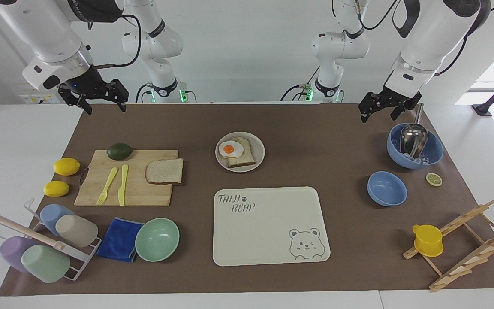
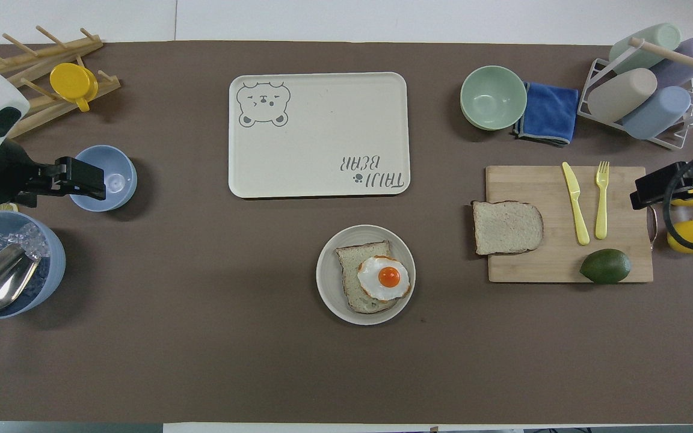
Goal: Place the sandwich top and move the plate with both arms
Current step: 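Move the right gripper toward the bread slice on the cutting board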
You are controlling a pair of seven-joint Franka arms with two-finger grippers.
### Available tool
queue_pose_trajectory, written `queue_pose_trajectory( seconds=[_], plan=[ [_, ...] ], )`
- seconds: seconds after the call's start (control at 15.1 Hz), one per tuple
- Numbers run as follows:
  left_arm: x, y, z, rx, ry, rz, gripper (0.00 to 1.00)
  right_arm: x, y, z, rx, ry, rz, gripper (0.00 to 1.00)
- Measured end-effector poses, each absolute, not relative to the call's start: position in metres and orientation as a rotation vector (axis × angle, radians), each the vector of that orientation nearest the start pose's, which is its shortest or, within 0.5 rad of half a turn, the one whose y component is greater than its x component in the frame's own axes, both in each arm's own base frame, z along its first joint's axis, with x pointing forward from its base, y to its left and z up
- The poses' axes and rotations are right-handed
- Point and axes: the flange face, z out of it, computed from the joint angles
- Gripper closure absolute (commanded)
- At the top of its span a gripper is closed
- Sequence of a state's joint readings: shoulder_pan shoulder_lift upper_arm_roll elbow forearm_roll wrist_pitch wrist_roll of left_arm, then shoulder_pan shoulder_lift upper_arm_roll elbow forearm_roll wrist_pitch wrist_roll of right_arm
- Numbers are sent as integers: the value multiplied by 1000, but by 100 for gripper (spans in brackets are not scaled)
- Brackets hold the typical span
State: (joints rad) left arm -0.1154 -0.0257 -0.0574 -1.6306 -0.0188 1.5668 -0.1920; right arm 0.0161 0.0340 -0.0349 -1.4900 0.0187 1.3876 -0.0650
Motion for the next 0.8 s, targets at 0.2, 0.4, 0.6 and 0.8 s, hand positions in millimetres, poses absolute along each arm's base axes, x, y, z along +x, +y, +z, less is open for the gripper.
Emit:
queue_pose_trajectory(
  seconds=[0.2,0.4,0.6,0.8],
  plan=[
    [536,-96,610,-3151,-31,64,0,546,-8,629,-3111,-75,209,0],
    [536,-96,610,-3151,-31,64,0,546,-7,628,-3111,-77,208,0],
    [536,-96,610,-3151,-31,64,0,551,16,613,-3115,-142,113,0],
    [536,-96,610,-3151,-32,64,0,545,93,560,-3140,-269,73,0]
  ],
)
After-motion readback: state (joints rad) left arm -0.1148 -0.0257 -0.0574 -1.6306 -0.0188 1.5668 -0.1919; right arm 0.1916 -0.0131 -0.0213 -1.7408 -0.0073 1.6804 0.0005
